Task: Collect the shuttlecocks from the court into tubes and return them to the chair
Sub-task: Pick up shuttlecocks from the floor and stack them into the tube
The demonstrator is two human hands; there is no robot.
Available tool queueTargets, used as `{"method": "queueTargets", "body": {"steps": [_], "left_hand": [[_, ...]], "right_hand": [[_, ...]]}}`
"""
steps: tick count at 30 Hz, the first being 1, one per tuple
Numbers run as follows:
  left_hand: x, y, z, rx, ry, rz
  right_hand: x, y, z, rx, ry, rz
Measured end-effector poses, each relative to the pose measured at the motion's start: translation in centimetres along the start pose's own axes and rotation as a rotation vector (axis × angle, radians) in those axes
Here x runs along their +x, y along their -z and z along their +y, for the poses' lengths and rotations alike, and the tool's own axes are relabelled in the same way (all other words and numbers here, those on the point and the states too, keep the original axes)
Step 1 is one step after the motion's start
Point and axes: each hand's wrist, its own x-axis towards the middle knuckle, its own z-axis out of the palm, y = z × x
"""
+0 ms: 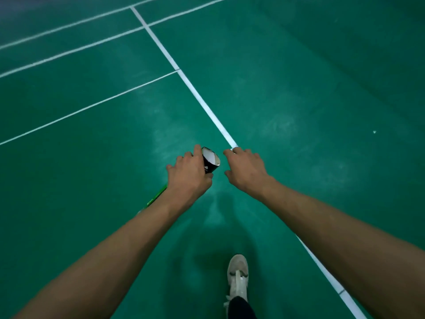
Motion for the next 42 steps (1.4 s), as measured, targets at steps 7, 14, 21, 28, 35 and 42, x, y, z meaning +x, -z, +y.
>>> {"method": "queueTargets", "body": {"steps": [7,14,21,28,35,42], "left_hand": [[14.5,-0.9,3.7,0.076,-0.076,-0.056],[23.7,-1.8,3.4,0.131,-0.072,-0.119],[33.5,-7.2,1.4,0.197,-0.047,-0.246],[40.1,-18.6,0.8,0.268,-0.101,-0.301],[45.2,-29.5,1.4,0.318,-0.051,-0.338],[48.9,-37.3,0.8,0.365,-0.005,-0.396]], "right_hand": [[12.1,-0.1,5.6,0.008,-0.009,-0.021],[21.3,-1.6,7.5,0.051,-0.021,-0.087],[30.0,-7.3,9.7,0.01,-0.072,-0.238],[37.0,-18.6,13.4,-0.001,-0.132,-0.317],[41.2,-30.6,16.6,0.018,-0.108,-0.337],[44.5,-40.5,18.7,0.03,-0.123,-0.437]]}}
